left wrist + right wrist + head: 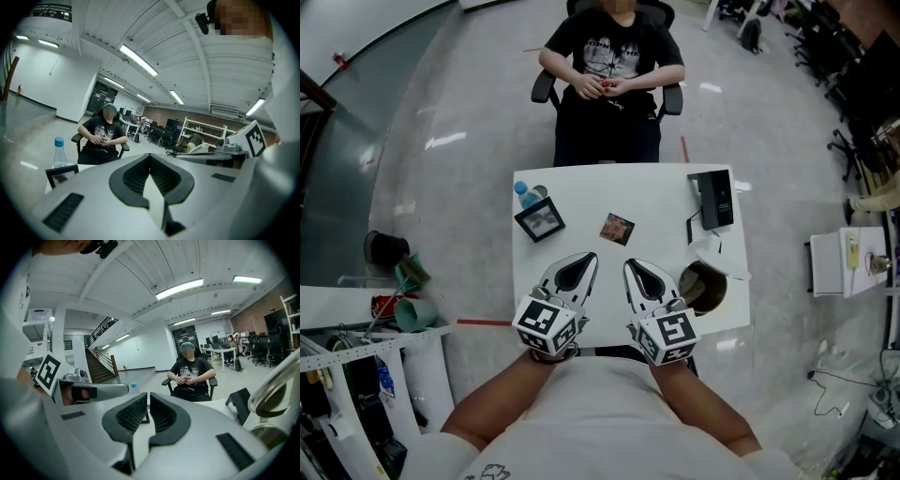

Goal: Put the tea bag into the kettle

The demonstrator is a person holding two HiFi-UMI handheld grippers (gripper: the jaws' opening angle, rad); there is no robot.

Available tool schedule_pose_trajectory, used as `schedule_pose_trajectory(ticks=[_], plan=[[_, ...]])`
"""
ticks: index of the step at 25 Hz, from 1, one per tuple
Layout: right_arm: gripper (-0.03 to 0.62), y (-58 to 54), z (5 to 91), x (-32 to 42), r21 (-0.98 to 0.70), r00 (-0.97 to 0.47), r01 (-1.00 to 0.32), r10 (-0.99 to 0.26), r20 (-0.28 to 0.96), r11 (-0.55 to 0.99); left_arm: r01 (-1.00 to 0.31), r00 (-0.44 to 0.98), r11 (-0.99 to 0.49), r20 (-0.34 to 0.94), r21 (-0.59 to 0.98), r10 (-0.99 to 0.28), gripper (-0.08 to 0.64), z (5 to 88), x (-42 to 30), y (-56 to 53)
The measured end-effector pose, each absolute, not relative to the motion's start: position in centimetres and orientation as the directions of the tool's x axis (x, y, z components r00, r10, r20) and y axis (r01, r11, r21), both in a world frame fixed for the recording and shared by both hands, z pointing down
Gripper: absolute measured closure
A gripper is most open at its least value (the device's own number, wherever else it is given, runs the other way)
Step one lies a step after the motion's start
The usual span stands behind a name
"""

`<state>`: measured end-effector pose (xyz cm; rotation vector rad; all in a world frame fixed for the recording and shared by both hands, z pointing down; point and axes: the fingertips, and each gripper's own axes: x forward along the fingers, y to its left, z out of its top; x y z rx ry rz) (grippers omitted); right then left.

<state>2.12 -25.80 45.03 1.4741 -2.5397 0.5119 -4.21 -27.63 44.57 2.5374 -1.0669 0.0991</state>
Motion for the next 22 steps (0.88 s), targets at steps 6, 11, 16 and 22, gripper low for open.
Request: schedule_pose_trajectory(ticks=[6, 11, 16, 22], plan=[[0.577, -28.1, 47.5, 1.0, -0.210, -0.458, -0.888, -0.825, 0.332, 0.408, -0.670, 0.740, -0.651, 0.247, 0.358, -0.626, 0.551, 47.9, -5.1, -29.9], [0.556, -30.5, 50.3, 0.7, -0.208, -0.441, -0.897, -0.823, 0.358, 0.390, -0.662, 0.749, -0.663, 0.272, 0.349, -0.604, 0.552, 50.7, -5.5, -31.2], [0.534, -32.3, 52.6, 0.9, -0.199, -0.420, -0.907, -0.822, 0.384, 0.371, -0.658, 0.751, -0.660, 0.267, 0.362, -0.603, 0.551, 53.0, -5.8, -32.6], [0.517, -34.2, 56.1, 0.9, -0.181, -0.410, -0.912, -0.801, 0.437, 0.368, -0.669, 0.742, -0.636, 0.283, 0.385, -0.608, 0.551, 55.3, -6.5, -33.9]])
